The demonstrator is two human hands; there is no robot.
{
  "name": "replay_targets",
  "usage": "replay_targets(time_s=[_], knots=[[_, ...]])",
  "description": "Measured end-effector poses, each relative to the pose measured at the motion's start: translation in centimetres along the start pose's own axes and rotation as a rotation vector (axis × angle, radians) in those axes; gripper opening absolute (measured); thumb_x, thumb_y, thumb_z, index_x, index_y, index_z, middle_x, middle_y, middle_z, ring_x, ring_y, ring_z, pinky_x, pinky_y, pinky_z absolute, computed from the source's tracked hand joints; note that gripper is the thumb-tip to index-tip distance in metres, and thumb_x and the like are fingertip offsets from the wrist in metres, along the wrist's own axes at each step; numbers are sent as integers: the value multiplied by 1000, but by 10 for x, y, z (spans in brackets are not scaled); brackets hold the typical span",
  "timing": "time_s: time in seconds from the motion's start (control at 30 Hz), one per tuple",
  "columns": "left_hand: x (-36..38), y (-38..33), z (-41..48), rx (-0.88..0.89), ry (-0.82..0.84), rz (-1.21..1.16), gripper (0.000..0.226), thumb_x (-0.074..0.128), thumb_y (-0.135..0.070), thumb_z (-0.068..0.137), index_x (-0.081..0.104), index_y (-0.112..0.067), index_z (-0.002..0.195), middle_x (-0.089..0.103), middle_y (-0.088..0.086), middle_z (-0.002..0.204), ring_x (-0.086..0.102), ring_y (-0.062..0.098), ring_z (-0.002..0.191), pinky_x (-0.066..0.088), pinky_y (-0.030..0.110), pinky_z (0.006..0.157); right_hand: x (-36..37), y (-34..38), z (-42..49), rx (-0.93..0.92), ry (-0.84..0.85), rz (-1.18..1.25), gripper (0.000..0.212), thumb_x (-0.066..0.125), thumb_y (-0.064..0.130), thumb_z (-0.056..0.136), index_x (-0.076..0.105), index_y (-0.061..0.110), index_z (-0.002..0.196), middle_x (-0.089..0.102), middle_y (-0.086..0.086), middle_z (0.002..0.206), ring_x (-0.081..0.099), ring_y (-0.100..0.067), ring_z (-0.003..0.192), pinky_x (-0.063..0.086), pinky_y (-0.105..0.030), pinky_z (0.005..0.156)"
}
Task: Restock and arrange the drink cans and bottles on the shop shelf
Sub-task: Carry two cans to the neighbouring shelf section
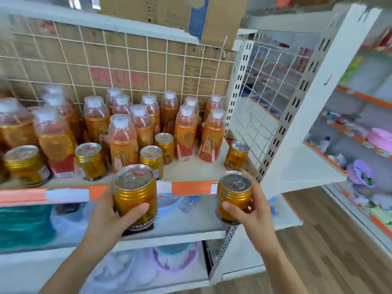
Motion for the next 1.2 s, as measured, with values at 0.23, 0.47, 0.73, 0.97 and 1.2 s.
replay_targets(time_s=[0.23, 0.47, 0.73, 0.97, 1.2], knots=[[-72, -12, -97, -75, -301, 99, 67, 67, -57, 33, 50, -38, 95, 67, -27, 77, 60, -14, 75, 45, 2, 59, 44, 1, -36, 57, 143, 55, 72, 80, 32, 50, 51, 34, 116, 62, 5, 114, 62, -2, 96, 49, -12, 72], [-160, -24, -181, -73, -593, 170, 47, 71, -48, 50, 56, -44, 95, 65, -34, 82, 61, -13, 78, 47, 4, 64, 118, 20, -54, 59, 345, 78, 76, 79, 36, 50, 51, 32, 120, 64, 7, 114, 62, -1, 93, 54, -20, 80], [-259, -36, -241, -77, -823, 214, 56, 67, -53, 45, 53, -39, 97, 66, -30, 82, 60, -15, 76, 46, 3, 65, 225, 57, -70, -17, 507, 143, 71, 88, 39, 49, 56, 32, 112, 68, 21, 97, 63, 3, 86, 48, -10, 69], [-366, -38, -279, -77, -893, 231, 49, 73, -38, 54, 53, -37, 99, 67, -31, 84, 61, -12, 77, 50, 8, 68, 346, 90, -102, -70, 610, 167, 58, 76, 23, 57, 55, 33, 109, 68, 18, 96, 63, 3, 85, 49, -10, 67], [-464, -35, -314, -110, -989, 276, 54, 65, -55, 48, 53, -42, 99, 66, -30, 88, 61, -10, 81, 47, 5, 68, 463, 114, -140, -71, 717, 240, 58, 77, 21, 55, 57, 30, 109, 69, 19, 95, 64, 2, 85, 48, -10, 68]])
Point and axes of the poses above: each hand's wrist, its own z-axis towards the middle knuckle, its own x-axis out of the palm, y = z × x, the point moved 5 cm from there along z, towards the middle knuckle
